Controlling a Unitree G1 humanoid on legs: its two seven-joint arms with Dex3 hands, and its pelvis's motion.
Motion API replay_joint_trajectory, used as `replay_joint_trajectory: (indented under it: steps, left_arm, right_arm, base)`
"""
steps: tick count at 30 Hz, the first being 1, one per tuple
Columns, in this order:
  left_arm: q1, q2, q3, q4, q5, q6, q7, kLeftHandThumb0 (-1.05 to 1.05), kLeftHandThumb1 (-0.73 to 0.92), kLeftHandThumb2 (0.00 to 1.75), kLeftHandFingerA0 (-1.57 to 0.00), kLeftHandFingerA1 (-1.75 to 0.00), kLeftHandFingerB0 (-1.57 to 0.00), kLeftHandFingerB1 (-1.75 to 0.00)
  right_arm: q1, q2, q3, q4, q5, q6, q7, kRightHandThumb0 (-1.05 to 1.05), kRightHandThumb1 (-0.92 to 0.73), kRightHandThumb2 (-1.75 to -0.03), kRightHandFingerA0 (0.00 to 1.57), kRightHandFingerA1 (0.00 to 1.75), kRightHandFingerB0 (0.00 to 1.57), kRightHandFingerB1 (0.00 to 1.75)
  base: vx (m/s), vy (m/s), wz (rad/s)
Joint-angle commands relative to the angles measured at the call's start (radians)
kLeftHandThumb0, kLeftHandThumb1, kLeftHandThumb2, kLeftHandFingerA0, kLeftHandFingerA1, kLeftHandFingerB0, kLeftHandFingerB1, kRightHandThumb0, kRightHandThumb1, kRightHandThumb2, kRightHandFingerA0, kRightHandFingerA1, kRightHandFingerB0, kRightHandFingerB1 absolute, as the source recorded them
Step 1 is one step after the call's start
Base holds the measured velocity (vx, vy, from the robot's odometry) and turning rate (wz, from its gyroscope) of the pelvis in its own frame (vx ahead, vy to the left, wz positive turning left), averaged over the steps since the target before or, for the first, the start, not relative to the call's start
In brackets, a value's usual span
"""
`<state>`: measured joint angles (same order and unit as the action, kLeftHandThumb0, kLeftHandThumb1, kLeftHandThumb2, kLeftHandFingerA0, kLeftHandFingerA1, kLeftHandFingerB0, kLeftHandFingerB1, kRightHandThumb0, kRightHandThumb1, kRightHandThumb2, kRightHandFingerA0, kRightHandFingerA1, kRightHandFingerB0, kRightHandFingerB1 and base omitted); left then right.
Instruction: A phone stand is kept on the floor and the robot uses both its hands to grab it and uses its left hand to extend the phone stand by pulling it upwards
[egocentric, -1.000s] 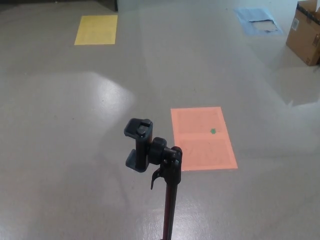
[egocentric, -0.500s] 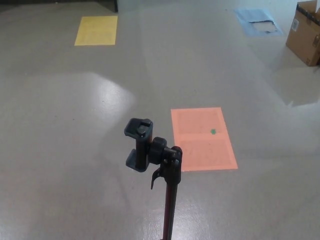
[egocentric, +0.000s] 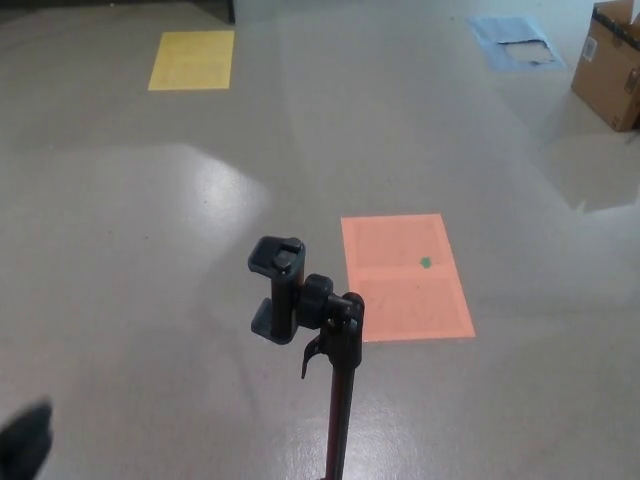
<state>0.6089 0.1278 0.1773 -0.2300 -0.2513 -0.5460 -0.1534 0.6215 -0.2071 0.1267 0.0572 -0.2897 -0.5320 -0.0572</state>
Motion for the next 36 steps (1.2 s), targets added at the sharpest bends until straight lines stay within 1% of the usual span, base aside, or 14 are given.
replay_joint_trajectory:
  steps: [1, 7, 10, 11, 13, 14, 15, 16, 17, 21, 22, 23, 28, 36]
  left_arm:
    - [-0.064, 0.066, -0.010, -0.102, -0.054, 0.118, -0.048, -0.83, 0.88, 0.67, -0.30, -0.31, -0.28, -0.31]
    - [-0.127, 0.050, -0.075, -0.157, -0.008, 0.176, -0.035, -0.89, 0.89, 0.68, -0.31, -0.30, -0.26, -0.31]
    - [-0.174, 0.072, -0.108, -0.186, -0.011, 0.236, -0.055, -0.89, 0.88, 0.68, -0.20, -0.27, -0.11, -0.28]
    - [-0.203, 0.083, -0.129, -0.192, 0.003, 0.267, -0.064, -0.90, 0.72, 1.09, -0.11, -0.38, -0.04, -0.31]
    - [-0.236, 0.093, -0.148, -0.188, 0.024, 0.293, -0.068, -0.89, 0.72, 1.11, -0.11, -0.32, -0.02, -0.28]
    - [-0.245, 0.096, -0.155, -0.185, 0.026, 0.300, -0.072, -0.90, 0.92, 0.68, -0.11, -0.24, -0.02, -0.23]
    - [-0.255, 0.101, -0.165, -0.182, 0.026, 0.307, -0.078, -0.90, 0.92, 0.68, -0.11, -0.24, -0.02, -0.23]
    - [-0.269, 0.110, -0.171, -0.184, 0.019, 0.331, -0.082, -0.86, 0.70, 1.11, -0.07, -0.25, 0.00, -0.23]
    - [-0.291, 0.114, -0.182, -0.182, 0.018, 0.358, -0.083, -1.02, 0.80, 1.15, -0.08, -0.16, 0.00, -0.13]
    - [-0.302, 0.117, -0.187, -0.184, 0.016, 0.378, -0.081, -1.02, 0.80, 1.15, -0.08, -0.16, 0.00, -0.13]
    - [-0.381, 0.136, -0.233, -0.131, 0.070, 0.408, -0.108, -1.05, 0.84, 1.18, -0.05, -0.03, 0.00, -0.07]
    - [-0.402, 0.139, -0.246, -0.115, 0.080, 0.417, -0.111, -1.05, 0.85, 1.18, -0.04, -0.02, 0.00, -0.07]
    - [-0.449, 0.148, -0.272, -0.073, 0.091, 0.438, -0.112, -1.04, 0.85, 1.19, 0.00, -0.02, 0.00, -0.08]
    - [-0.558, 0.131, -0.305, 0.029, 0.076, 0.555, -0.127, -1.05, 0.86, 1.20, 0.00, 0.00, 0.00, -0.07]
  right_arm:
    - [-0.036, -0.039, 0.031, -0.067, -0.032, 0.017, 0.058, -0.90, -0.64, -1.02, 0.00, 0.35, 0.00, 0.15]
    - [-0.112, -0.026, 0.039, -0.075, -0.036, 0.077, 0.059, -0.89, -0.64, -1.03, 0.01, 0.34, 0.00, 0.17]
    - [-0.160, 0.011, 0.062, -0.070, 0.017, 0.111, 0.084, -0.90, -0.64, -1.01, 0.01, 0.35, 0.00, 0.14]
    - [-0.185, 0.027, 0.074, -0.076, -0.005, 0.132, 0.077, -0.91, -0.66, -1.03, 0.01, 0.30, 0.00, 0.13]
    - [-0.202, 0.046, 0.086, -0.094, -0.007, 0.166, 0.082, -0.91, -0.66, -1.03, 0.01, 0.30, 0.00, 0.12]
    - [-0.210, 0.050, 0.091, -0.094, -0.012, 0.165, 0.080, -0.90, -0.66, -1.03, 0.01, 0.34, 0.00, 0.14]
    - [-0.221, 0.056, 0.097, -0.091, -0.017, 0.162, 0.079, -0.90, -0.66, -1.03, 0.01, 0.34, 0.00, 0.14]
    - [-0.233, 0.065, 0.108, -0.090, -0.030, 0.164, 0.073, -0.89, -0.66, -1.03, 0.01, 0.34, 0.00, 0.16]
    - [-0.248, 0.073, 0.116, -0.092, -0.042, 0.176, 0.072, -0.89, -0.66, -1.04, 0.02, 0.35, 0.00, 0.16]
    - [-0.255, 0.074, 0.121, -0.094, -0.046, 0.186, 0.070, -0.89, -0.66, -1.04, 0.02, 0.35, 0.00, 0.16]
    - [-0.277, 0.102, 0.143, -0.085, -0.046, 0.201, 0.067, -0.87, -0.62, -1.00, 0.02, 0.43, 0.00, 0.18]
    - [-0.282, 0.107, 0.148, -0.083, -0.047, 0.205, 0.067, -0.87, -0.62, -1.00, 0.02, 0.44, 0.00, 0.17]
    - [-0.285, 0.120, 0.160, -0.075, -0.027, 0.211, 0.071, -0.89, -0.62, -1.00, 0.01, 0.41, 0.00, 0.14]
    - [-0.271, 0.130, 0.182, -0.066, -0.042, 0.228, 0.055, -0.91, -0.65, -1.03, 0.00, 0.26, 0.00, 0.12]
  base:
    - [0.00, 0.000, 0.00]
    - [0.00, 0.000, 0.00]
    - [0.00, 0.000, 0.00]
    - [0.00, 0.000, 0.00]
    - [0.00, 0.000, 0.00]
    - [0.00, 0.000, 0.00]
    - [0.00, 0.000, 0.00]
    - [0.00, 0.000, 0.00]
    - [0.00, 0.000, 0.00]
    - [0.00, 0.000, 0.00]
    - [0.00, 0.000, 0.00]
    - [0.00, 0.000, 0.00]
    - [0.00, 0.000, 0.00]
    - [0.00, 0.000, 0.00]
